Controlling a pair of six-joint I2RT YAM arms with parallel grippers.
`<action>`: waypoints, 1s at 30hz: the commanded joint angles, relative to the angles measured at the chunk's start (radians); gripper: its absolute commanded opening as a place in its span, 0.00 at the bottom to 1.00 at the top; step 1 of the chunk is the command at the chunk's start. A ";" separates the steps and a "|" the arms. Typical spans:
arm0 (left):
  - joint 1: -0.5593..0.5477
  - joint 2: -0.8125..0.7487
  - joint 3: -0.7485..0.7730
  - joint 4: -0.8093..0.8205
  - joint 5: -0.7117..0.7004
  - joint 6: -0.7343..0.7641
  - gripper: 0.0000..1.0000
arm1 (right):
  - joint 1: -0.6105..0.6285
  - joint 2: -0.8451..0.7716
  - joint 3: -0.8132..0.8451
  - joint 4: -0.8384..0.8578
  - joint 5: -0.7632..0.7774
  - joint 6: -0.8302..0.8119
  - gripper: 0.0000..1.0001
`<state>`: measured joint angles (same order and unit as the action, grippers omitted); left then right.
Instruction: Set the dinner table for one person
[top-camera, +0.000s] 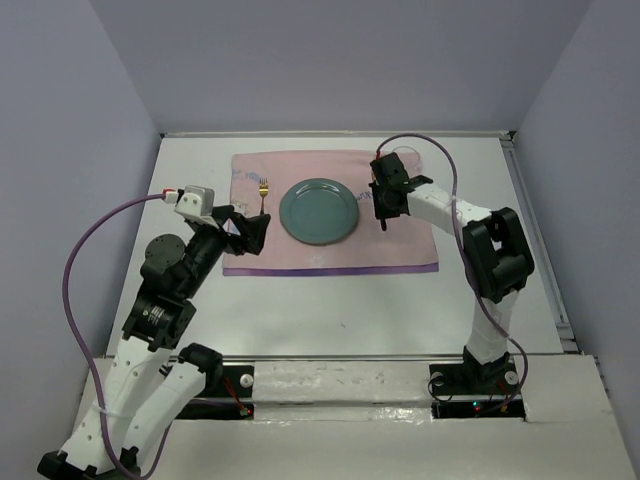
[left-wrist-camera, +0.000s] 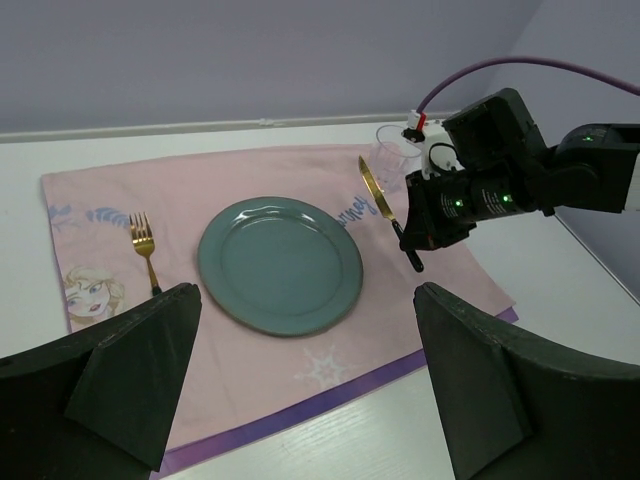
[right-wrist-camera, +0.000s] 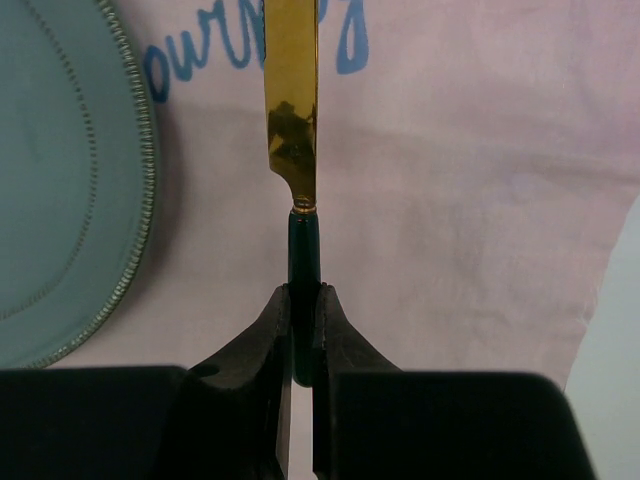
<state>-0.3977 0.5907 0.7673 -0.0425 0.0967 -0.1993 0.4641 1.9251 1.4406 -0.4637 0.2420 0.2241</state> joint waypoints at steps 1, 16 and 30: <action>-0.007 -0.002 0.003 0.044 0.000 0.012 0.99 | -0.031 0.021 0.055 0.068 -0.053 -0.006 0.00; -0.007 0.034 0.001 0.044 0.008 0.012 0.99 | -0.074 0.127 0.075 0.083 -0.136 0.066 0.00; -0.007 0.040 0.000 0.044 -0.002 0.014 0.99 | -0.084 0.060 0.052 0.082 -0.139 0.092 0.41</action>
<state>-0.3985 0.6319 0.7670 -0.0425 0.0971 -0.1993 0.3859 2.0502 1.4784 -0.4168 0.1177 0.3099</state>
